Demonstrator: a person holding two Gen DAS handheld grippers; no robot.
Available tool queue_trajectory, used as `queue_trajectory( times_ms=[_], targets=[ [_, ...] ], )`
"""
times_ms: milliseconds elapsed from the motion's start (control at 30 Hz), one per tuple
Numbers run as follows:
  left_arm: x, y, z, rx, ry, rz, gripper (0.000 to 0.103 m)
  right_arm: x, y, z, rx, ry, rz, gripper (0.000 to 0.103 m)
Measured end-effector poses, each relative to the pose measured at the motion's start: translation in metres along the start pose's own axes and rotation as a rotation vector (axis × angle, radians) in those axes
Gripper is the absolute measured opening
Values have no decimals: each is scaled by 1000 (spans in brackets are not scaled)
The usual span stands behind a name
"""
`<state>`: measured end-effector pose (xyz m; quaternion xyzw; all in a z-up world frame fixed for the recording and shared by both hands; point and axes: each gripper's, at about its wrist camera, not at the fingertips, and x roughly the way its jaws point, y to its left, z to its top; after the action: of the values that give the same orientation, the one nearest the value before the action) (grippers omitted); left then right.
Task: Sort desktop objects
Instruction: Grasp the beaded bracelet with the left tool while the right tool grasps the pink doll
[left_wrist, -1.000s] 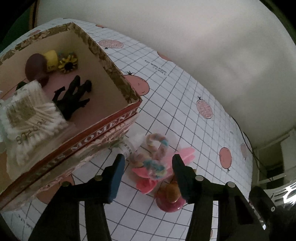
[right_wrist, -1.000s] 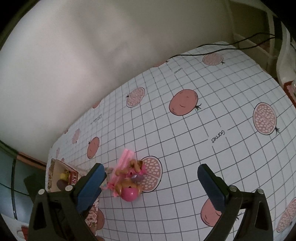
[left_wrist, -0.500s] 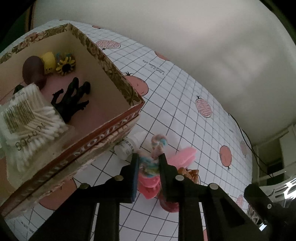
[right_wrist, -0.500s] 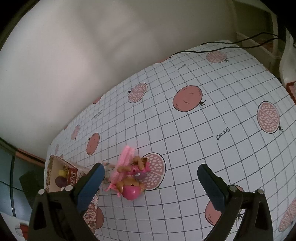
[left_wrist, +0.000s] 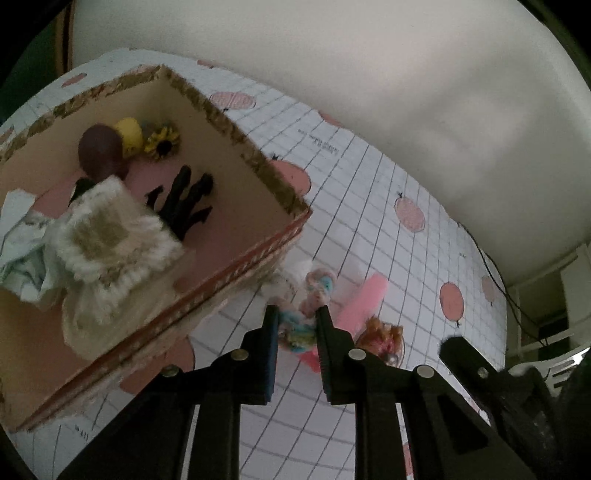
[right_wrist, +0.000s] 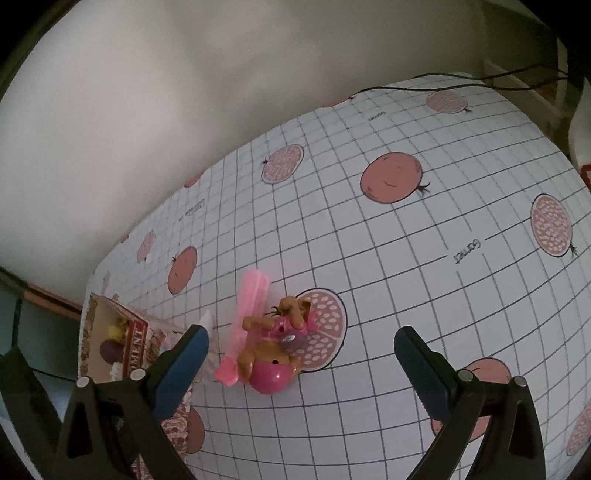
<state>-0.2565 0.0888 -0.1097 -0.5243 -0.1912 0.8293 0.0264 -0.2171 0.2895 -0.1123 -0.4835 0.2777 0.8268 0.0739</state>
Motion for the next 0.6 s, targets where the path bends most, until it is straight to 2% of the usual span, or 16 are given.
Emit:
queue_trajectory(
  times_ms=[200, 600],
  targets=[
    [-1, 8, -3, -18, 46, 34, 20, 14, 10, -8, -37, 31, -38, 101],
    [-2, 23, 0, -43, 71, 11, 20, 34, 20, -19, -72, 80, -114, 73]
  ],
)
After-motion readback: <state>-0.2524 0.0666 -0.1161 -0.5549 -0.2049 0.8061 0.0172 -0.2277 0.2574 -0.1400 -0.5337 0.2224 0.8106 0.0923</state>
